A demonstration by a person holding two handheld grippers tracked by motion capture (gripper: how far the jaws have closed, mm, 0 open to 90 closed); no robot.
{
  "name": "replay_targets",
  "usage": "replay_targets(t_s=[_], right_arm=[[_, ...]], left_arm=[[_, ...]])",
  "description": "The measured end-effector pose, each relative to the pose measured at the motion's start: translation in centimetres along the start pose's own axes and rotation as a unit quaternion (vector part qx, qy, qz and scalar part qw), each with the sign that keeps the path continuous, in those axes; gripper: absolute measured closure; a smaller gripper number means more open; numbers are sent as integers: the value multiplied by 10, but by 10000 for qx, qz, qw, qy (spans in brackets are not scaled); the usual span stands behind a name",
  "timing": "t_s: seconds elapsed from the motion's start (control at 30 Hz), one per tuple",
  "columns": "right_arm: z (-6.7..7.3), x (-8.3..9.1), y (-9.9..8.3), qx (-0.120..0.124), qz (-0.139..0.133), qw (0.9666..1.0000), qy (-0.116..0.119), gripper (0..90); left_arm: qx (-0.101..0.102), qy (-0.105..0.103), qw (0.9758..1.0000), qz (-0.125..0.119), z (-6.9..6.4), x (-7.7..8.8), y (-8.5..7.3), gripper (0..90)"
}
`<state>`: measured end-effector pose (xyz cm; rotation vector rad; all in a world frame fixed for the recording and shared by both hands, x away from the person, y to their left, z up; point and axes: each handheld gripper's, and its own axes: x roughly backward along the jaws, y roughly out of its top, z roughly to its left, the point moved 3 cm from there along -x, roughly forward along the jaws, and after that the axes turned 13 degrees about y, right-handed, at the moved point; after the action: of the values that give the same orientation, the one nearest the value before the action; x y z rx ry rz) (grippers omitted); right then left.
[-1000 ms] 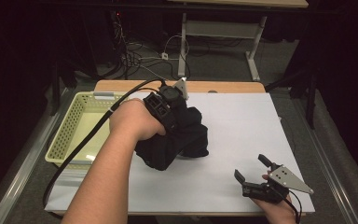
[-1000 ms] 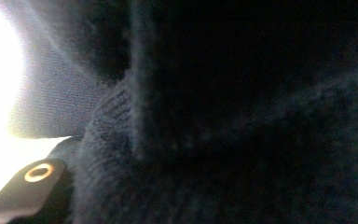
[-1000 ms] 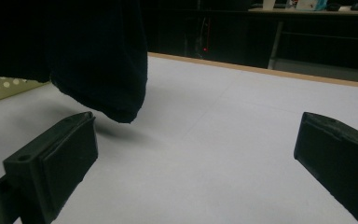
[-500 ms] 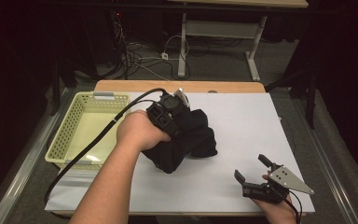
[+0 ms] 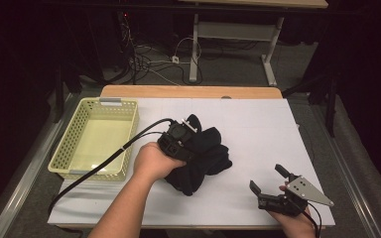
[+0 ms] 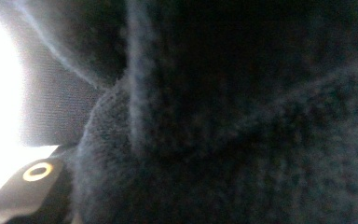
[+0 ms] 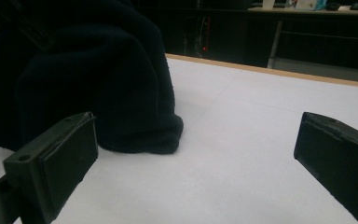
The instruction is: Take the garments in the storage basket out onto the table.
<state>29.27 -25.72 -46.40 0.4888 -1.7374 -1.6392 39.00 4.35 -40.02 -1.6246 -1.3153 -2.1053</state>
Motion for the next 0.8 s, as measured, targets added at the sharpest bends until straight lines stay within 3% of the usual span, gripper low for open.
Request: replay_targets(t_s=[0.2, 0.37, 0.43, 0.6, 0.73, 0.8], right_arm=[[1, -1, -1, 21, 33, 10000, 5, 3], [1, -2, -2, 18, 57, 10000, 10, 3], [1, -3, -3, 29, 85, 10000, 16, 3], [1, -3, -3, 20, 92, 10000, 21, 3], [1, -3, -4, 30, 103, 9999, 13, 3], [2, -3, -4, 30, 111, 9999, 12, 3]], left_arm=[[120, -90, 9989, -450, -2, -17, -12, 632], [228, -64, 9963, -826, -5, -30, -20, 605], [164, -31, 9950, -982, -6, -35, -24, 593], [222, -73, 9904, -1362, -8, -49, -33, 535], [216, -46, 9845, -1740, -9, -58, -41, 473], [316, -74, 9815, -1886, -10, -62, -45, 446]])
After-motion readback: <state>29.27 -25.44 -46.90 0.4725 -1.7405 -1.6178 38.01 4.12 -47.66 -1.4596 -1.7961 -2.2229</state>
